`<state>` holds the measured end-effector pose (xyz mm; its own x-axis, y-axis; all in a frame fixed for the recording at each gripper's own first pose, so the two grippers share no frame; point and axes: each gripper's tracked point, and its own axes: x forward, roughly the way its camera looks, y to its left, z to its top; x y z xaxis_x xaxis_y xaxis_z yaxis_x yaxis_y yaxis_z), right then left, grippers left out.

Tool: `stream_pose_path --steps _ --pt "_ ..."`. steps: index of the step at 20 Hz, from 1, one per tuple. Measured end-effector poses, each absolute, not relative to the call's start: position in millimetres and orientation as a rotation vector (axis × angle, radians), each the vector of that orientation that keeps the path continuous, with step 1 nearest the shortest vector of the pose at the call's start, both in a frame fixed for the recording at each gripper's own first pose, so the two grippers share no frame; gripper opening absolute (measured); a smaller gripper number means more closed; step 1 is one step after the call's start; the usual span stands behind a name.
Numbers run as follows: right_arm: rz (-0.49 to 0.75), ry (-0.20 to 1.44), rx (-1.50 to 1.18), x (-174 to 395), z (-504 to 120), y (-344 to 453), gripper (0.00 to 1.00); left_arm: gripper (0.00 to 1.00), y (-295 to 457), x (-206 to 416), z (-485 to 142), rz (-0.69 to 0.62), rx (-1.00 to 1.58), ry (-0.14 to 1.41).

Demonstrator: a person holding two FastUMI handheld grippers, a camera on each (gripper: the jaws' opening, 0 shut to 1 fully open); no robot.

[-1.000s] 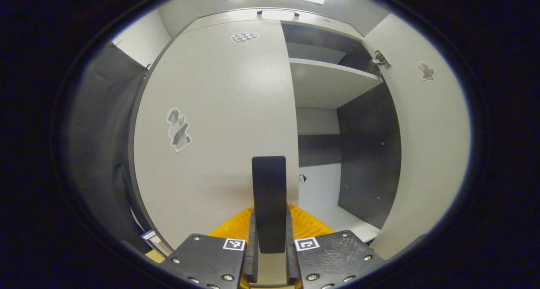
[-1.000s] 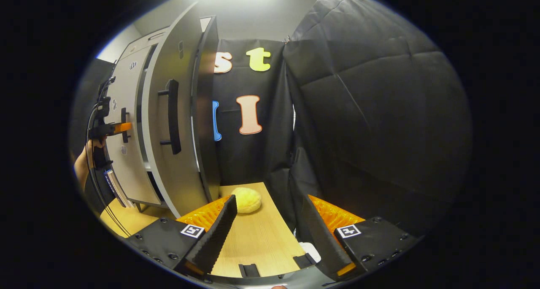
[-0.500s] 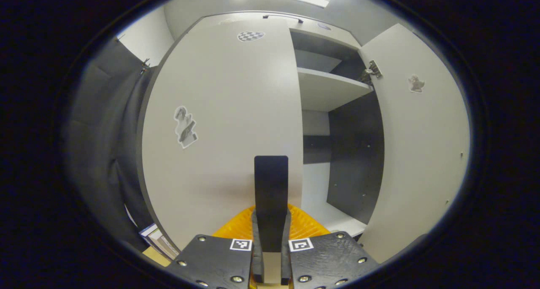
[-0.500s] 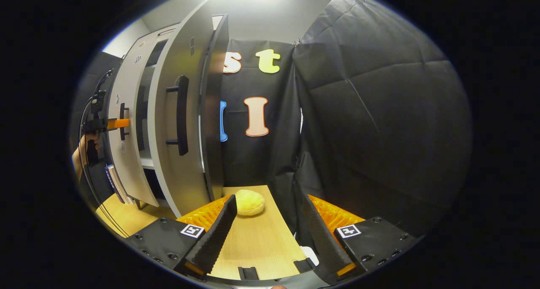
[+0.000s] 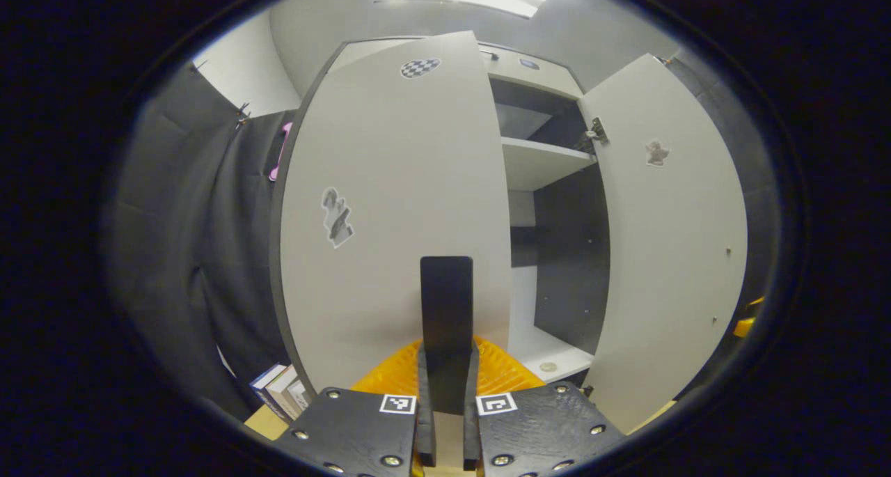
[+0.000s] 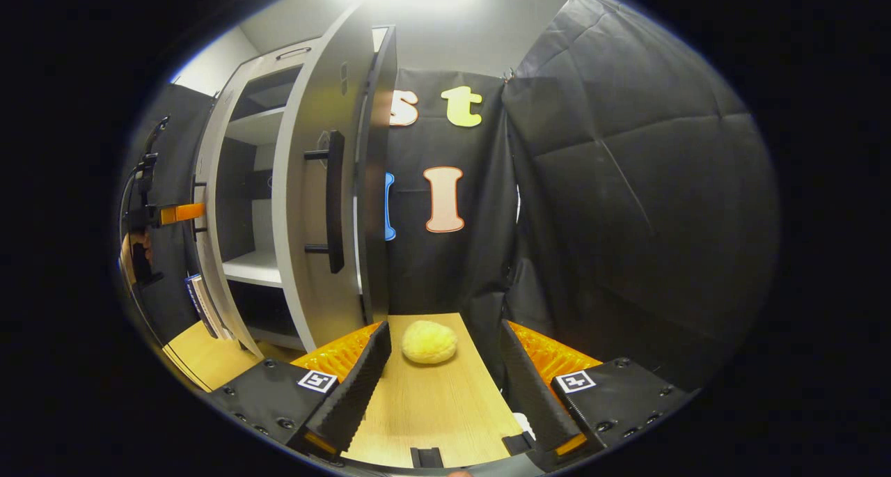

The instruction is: Open the right door of the double-door shoe cabinet with the right hand, and open the left door with the left hand.

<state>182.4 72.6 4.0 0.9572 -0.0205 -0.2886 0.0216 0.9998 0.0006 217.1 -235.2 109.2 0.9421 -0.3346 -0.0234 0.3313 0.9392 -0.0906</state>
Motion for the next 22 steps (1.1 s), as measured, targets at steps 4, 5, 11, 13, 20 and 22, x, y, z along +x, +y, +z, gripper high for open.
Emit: stream_pose_path --steps 4,5,11,13,20,22 --pt "-0.008 0.276 0.005 185.7 6.4 77.4 0.97 0.16 -223.3 206.0 110.7 -0.343 -0.085 0.04" --pt "-0.004 0.274 0.006 185.8 6.9 78.9 0.97 0.17 -219.1 202.6 110.8 -0.341 -0.082 0.039" --pt "0.018 0.266 0.043 188.2 9.1 92.1 0.98 0.16 -197.9 190.5 112.0 -0.331 -0.09 0.025" --pt "0.024 0.265 0.053 188.9 9.4 96.6 0.98 0.16 -191.2 187.7 112.1 -0.325 -0.088 0.021" --pt "0.042 0.267 0.054 187.6 8.6 105.8 0.97 0.16 -168.5 181.7 112.3 -0.302 -0.08 0.006" --pt "0.046 0.268 0.052 187.6 7.8 108.3 0.97 0.11 -161.9 181.6 111.8 -0.298 -0.077 0.007"
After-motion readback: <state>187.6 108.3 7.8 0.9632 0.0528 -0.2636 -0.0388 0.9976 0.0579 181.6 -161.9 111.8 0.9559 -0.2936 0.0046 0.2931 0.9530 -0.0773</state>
